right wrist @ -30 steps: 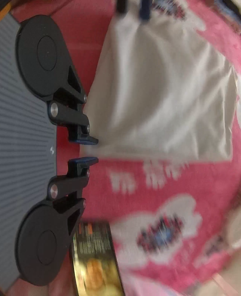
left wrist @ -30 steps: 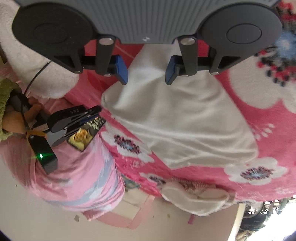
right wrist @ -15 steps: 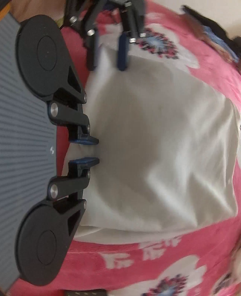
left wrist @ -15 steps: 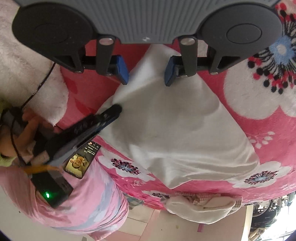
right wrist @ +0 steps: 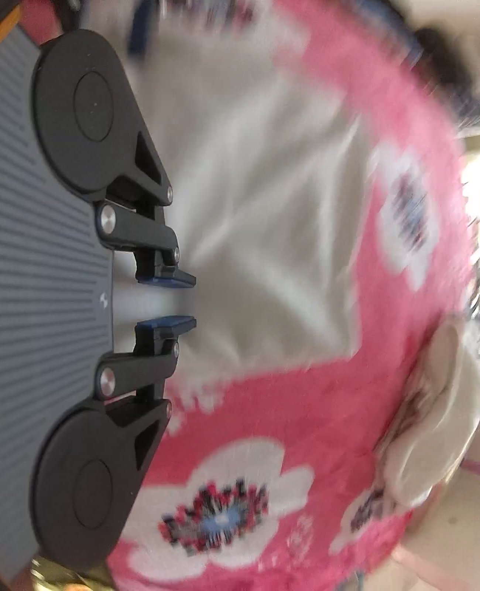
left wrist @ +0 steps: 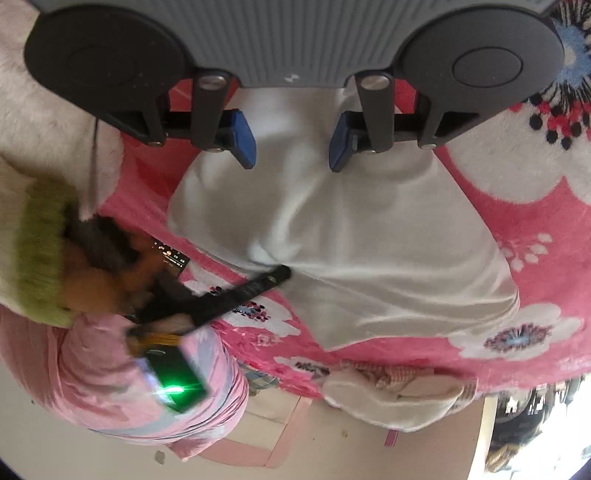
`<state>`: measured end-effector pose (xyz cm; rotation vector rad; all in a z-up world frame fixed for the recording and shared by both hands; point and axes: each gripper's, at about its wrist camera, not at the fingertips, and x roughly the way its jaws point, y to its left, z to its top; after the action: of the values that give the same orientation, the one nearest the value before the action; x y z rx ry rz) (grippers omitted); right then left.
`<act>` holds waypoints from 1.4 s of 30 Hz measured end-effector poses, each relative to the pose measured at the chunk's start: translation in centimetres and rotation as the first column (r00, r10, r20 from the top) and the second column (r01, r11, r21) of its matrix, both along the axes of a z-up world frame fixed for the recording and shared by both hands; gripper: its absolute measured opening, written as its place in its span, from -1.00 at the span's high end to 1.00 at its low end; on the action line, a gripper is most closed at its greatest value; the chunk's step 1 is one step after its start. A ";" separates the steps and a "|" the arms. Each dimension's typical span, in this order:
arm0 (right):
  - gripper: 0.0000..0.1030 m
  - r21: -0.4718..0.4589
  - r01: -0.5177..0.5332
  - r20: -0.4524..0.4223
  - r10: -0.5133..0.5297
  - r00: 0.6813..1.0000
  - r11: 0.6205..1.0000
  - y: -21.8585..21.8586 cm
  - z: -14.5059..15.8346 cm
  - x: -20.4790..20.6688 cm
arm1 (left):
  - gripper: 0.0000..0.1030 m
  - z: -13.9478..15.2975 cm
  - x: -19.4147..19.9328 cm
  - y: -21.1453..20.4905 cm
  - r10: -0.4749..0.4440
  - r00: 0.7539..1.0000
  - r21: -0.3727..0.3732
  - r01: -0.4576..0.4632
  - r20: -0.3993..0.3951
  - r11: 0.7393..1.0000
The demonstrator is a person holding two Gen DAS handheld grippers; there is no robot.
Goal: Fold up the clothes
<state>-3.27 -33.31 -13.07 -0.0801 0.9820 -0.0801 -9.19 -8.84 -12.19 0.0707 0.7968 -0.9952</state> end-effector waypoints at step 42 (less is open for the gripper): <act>0.65 0.297 0.063 0.117 -0.102 0.988 0.953 2.0 5.1 6.4 | -0.16 -1.5 -1.4 2.1 0.007 0.996 -0.133 -0.019 -0.092 0.991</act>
<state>3.13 -31.33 -7.94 0.2366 0.8560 -0.0158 -10.56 -6.75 -13.66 -0.0968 0.8110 -1.0430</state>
